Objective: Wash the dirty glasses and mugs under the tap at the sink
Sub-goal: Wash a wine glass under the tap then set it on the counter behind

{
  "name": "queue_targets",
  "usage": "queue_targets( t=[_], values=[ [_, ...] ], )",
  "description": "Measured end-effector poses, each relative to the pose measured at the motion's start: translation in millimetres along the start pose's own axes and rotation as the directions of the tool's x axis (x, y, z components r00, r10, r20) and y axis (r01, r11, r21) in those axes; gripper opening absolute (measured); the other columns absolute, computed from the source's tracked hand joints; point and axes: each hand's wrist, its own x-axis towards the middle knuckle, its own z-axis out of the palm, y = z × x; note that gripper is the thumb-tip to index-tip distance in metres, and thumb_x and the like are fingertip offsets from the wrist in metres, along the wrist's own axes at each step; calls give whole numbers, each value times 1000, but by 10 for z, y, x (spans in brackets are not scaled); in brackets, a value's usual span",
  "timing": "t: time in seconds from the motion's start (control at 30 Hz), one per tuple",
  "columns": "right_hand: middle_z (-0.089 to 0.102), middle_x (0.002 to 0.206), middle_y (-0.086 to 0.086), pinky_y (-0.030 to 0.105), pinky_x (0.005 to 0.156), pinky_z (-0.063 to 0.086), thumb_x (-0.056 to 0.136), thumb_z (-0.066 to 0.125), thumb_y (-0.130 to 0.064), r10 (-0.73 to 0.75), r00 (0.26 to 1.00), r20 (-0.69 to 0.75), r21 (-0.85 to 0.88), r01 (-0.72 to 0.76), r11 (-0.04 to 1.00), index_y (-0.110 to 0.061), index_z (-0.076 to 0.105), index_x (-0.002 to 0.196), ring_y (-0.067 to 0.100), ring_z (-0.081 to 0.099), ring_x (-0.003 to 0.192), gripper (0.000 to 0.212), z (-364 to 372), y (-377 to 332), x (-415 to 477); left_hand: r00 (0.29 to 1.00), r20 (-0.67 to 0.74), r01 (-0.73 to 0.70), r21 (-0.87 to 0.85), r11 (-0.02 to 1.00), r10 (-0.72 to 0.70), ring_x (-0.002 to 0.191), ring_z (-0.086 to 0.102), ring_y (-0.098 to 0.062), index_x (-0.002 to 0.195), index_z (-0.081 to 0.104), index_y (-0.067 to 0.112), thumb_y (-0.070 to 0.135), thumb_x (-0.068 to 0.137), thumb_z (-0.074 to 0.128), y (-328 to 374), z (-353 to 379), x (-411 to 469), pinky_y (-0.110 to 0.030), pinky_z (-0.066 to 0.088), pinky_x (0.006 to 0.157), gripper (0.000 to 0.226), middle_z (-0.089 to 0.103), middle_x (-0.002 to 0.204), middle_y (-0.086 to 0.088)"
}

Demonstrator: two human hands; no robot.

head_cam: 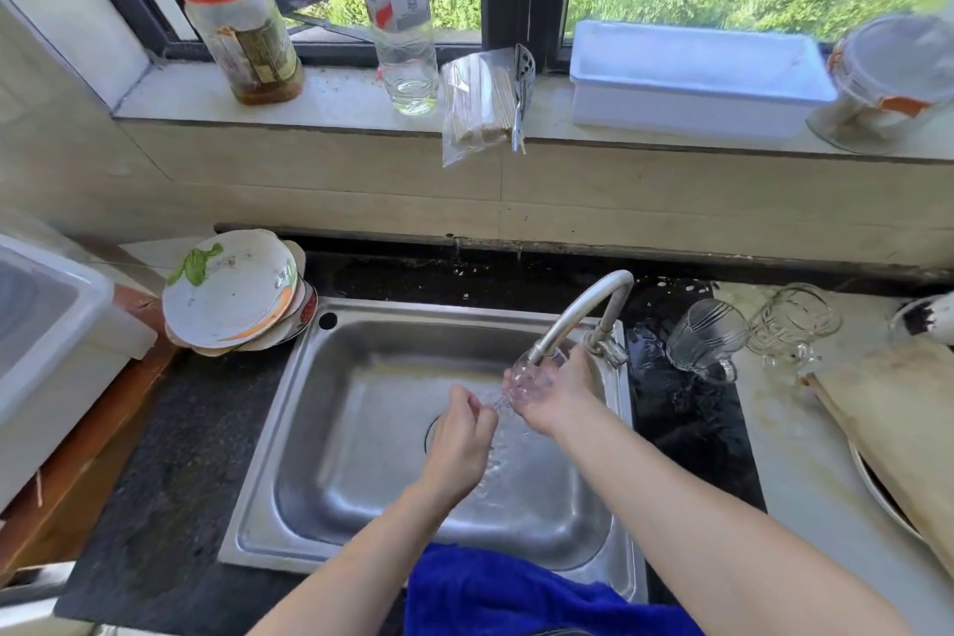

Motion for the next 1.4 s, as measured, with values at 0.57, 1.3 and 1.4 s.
queue_targets(
  t=[0.57, 1.3, 1.4],
  values=[
    [67, 102, 12, 42, 72, 58, 80, 66, -41, 270, 908, 322, -673, 19, 739, -9, 68, 92, 34, 66, 102, 34, -259, -368, -79, 998, 23, -62, -36, 997, 63, 73, 43, -20, 84, 40, 15, 20, 97, 38, -11, -252, 155, -40, 38, 69, 15, 47, 74, 2],
    [60, 102, -19, 23, 72, 45, 86, 57, -61, -95, 710, 698, -629, 544, -556, -34, 62, 120, 13, 59, 98, 43, -386, -384, -212, 926, 248, 317, -103, 943, -285, 42, 30, -14, 77, 44, 12, 13, 88, 39, 217, -206, 522, -17, 19, 44, 12, 51, 68, -12],
    [61, 118, -8, 30, 71, 54, 85, 73, -32, 19, 850, 526, -838, 515, 180, -27, 56, 121, 19, 65, 90, 40, -435, -534, -245, 917, 258, 372, -288, 882, -303, 43, 32, -13, 96, 52, 7, 14, 94, 47, 221, -221, 577, -15, 20, 38, 9, 57, 80, -17]
  ],
)
